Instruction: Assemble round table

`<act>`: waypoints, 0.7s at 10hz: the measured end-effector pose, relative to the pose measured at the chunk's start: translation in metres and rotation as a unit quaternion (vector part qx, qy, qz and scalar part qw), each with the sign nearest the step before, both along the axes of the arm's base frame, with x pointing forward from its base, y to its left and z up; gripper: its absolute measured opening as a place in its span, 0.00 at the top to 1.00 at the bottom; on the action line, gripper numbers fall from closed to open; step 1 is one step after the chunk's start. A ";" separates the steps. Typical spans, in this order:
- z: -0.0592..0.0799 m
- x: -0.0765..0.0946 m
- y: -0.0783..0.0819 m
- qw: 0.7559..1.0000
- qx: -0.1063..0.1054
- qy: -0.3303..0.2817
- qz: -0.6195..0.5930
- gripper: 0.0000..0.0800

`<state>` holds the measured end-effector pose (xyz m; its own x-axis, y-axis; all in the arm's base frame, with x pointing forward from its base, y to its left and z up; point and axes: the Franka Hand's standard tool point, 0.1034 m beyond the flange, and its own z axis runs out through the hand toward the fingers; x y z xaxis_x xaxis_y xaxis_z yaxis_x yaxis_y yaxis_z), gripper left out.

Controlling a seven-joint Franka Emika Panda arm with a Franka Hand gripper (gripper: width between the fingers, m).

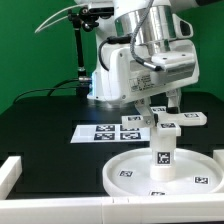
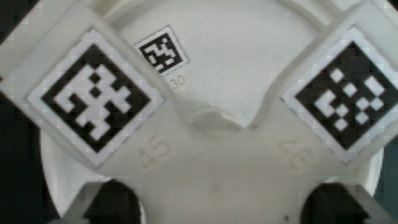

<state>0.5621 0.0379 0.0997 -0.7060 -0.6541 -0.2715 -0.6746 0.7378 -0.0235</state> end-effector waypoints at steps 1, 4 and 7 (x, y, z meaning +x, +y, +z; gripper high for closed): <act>0.000 0.000 0.001 1.000 -0.002 -0.002 0.010 0.36; 0.025 0.005 0.003 0.999 0.002 -0.025 0.037 0.20; 0.041 0.008 0.008 0.998 0.004 -0.039 0.049 0.19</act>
Offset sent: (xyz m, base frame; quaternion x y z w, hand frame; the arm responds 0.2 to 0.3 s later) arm -0.0073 0.0033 0.0406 -0.0014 -0.0275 -0.0218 0.9994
